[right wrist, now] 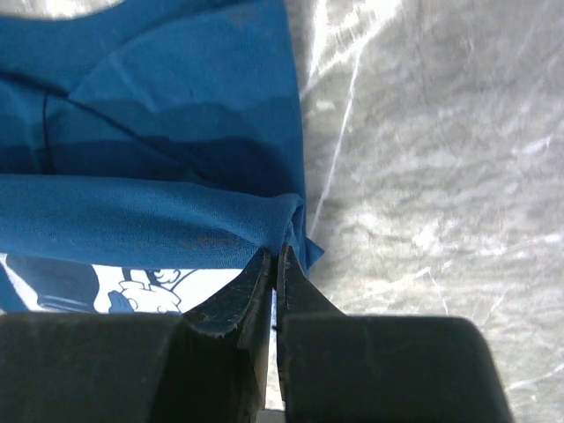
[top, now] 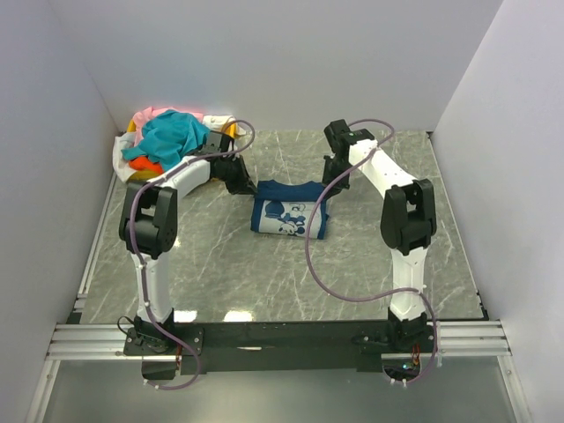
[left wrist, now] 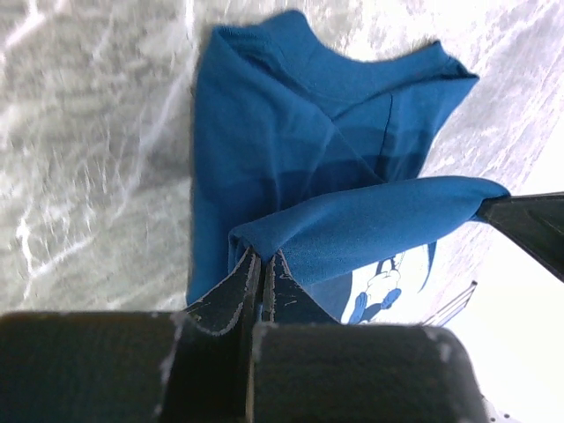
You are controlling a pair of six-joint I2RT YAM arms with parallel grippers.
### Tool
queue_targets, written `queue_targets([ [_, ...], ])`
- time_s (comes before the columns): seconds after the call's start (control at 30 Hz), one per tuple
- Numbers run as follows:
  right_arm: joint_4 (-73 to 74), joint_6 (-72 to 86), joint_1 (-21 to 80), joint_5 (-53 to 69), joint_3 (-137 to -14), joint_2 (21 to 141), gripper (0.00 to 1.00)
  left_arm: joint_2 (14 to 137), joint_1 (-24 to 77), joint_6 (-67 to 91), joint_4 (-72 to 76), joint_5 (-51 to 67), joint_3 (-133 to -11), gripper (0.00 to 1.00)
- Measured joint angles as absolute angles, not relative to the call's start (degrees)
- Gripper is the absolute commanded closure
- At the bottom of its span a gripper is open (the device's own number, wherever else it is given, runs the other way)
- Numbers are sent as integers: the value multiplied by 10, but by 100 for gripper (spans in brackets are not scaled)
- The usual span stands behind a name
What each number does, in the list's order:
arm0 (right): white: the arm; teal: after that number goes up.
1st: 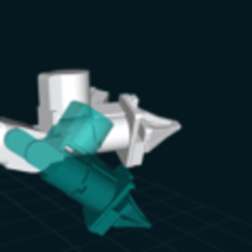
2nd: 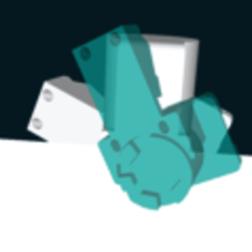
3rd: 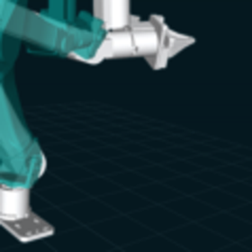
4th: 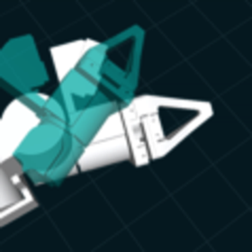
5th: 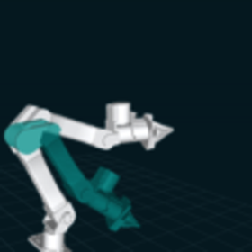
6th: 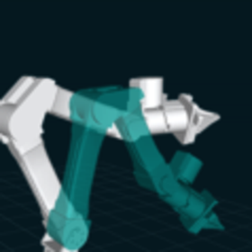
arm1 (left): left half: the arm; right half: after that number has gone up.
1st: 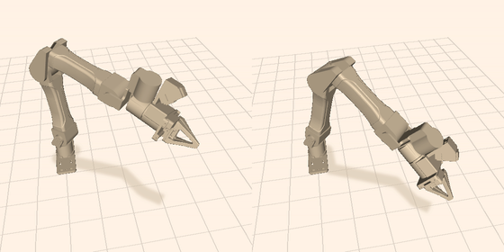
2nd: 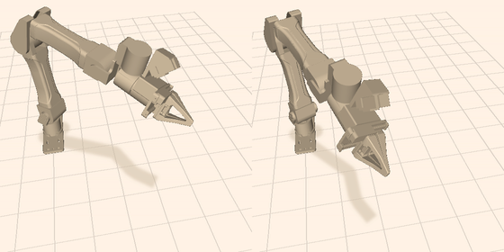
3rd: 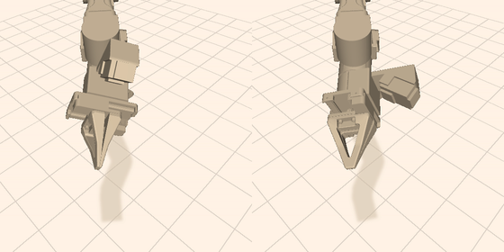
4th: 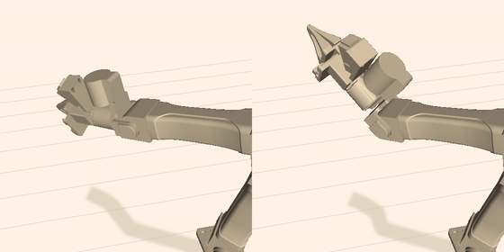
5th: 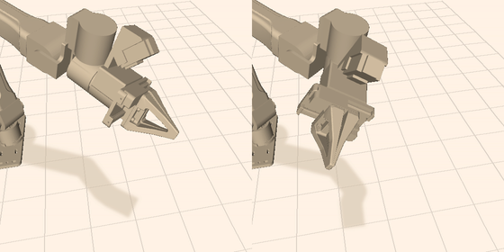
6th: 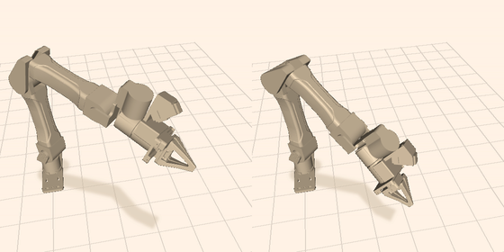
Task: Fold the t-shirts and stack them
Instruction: Fold the tshirt
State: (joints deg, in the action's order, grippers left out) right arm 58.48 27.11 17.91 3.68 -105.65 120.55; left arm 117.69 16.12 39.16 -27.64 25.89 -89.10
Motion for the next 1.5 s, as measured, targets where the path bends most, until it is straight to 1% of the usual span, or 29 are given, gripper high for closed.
queue_targets([
  [0.3, 587, 263, 175, 39, -1101, 1245, 100, 1200, 155, 386, -274, 259, -915, 100],
  [0.33, 588, 262, 175, 39, -1107, 1248, 100, 1205, 154, 386, -274, 260, -920, 98],
  [0.37, 588, 262, 174, 40, -1110, 1251, 100, 1209, 154, 386, -273, 260, -924, 94],
  [0.4, 588, 261, 173, 41, -1113, 1252, 98, 1213, 153, 387, -272, 261, -927, 89],
  [0.43, 588, 261, 173, 42, -1115, 1254, 87, 1216, 152, 386, -272, 261, -930, 83],
  [0.47, 588, 261, 172, 43, -1117, 1257, 79, 1218, 152, 386, -270, 261, -932, 63],
  [0.5, 588, 261, 172, 44, -1120, 1260, 73, 1220, 151, 384, -268, 260, -934, 54],
  [0.53, 592, 260, 171, 44, -1129, 1267, 67, 1223, 150, 385, -269, 260, -939, 47],
  [0.57, 595, 259, 170, 44, -1140, 1275, 58, 1226, 148, 388, -269, 257, -946, 36],
  [0.63, 604, 258, 166, 47, -1174, 1292, 52, 1232, 144, 387, -269, 255, -962, 28],
  [0.67, 606, 257, 164, 48, -1192, 1300, 46, 1233, 143, 386, -268, 252, -970, 22],
  [0.7, 606, 258, 161, 50, -1208, 1305, 45, 1234, 141, 386, -268, 251, -978, 20],
  [0.77, 607, 256, 156, 50, -1220, 1306, 43, 1233, 138, 386, -263, 247, -985, 18],
  [0.87, 602, 256, 149, 50, -1203, 1291, 43, 1229, 136, 386, -259, 243, -983, 19],
  [0.97, 588, 255, 144, 53, -1133, 1251, 43, 1211, 137, 386, -255, 243, -951, 22],
  [1.23, 550, 254, 141, 102, -969, 1141, 42, 1144, 152, 380, -255, 241, -841, 25],
  [1.33, 526, 254, 141, 134, -928, 1124, 41, 1126, 163, 379, -253, 241, -812, 27],
  [1.43, 498, 252, 141, 169, -889, 1122, 37, 1117, 174, 377, -247, 241, -791, 31],
  [1.5, 486, 248, 141, 189, -866, 1122, 36, 1117, 180, 374, -247, 240, -780, 33],
])
